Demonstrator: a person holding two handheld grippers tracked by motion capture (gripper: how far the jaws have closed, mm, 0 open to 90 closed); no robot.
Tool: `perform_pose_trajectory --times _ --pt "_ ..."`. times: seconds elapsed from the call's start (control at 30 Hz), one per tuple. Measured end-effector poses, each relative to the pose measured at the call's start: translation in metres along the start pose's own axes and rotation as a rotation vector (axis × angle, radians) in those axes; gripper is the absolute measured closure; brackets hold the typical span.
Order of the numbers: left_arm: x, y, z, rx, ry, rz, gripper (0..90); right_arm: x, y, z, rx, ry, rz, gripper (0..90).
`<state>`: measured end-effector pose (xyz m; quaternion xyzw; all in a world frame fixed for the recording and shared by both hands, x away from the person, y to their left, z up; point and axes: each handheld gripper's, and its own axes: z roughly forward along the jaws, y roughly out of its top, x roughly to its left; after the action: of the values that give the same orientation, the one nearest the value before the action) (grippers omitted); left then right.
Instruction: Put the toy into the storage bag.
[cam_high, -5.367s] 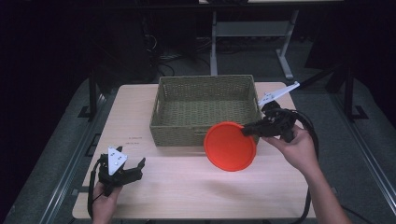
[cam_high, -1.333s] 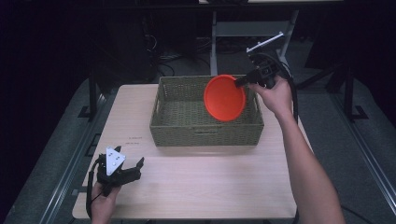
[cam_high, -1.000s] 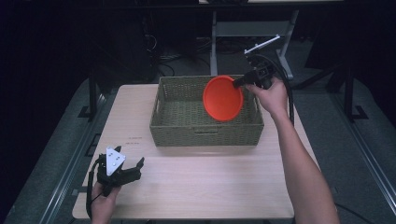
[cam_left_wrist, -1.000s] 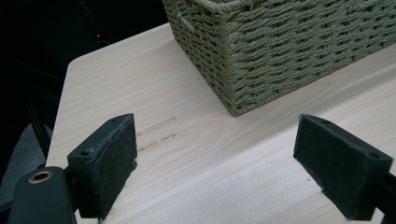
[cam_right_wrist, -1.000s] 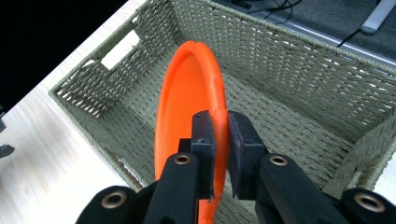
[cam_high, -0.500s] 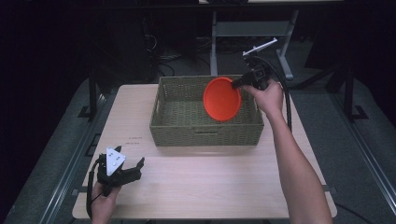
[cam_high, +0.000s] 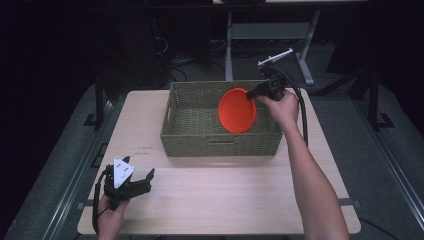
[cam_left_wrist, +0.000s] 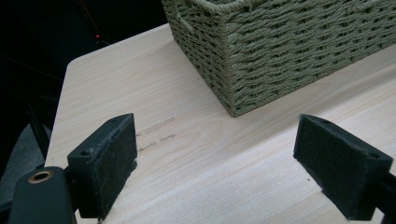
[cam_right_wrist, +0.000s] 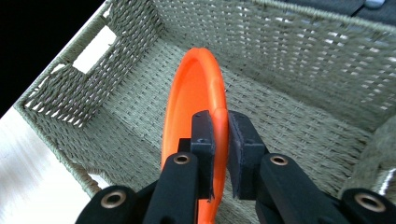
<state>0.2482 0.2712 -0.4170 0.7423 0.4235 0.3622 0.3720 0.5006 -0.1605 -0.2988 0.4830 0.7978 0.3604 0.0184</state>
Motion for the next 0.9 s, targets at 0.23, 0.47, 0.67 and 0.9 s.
perform_pose_trajectory --times 0.23,0.47,0.67,0.9 --pt "0.000 0.000 0.000 0.002 0.000 -0.001 12.9 0.002 -0.002 0.013 0.022 -0.011 -0.007 81.1" --pt "0.001 0.000 0.000 0.003 0.001 0.001 12.9 0.000 -0.007 0.025 0.055 -0.015 0.008 81.1" --pt "0.000 0.000 -0.001 0.002 -0.001 0.000 12.9 0.000 -0.008 0.032 0.073 -0.024 -0.005 81.0" --pt "0.000 0.000 0.000 -0.004 -0.001 -0.005 12.9 0.002 -0.008 0.039 0.106 -0.038 -0.004 80.9"
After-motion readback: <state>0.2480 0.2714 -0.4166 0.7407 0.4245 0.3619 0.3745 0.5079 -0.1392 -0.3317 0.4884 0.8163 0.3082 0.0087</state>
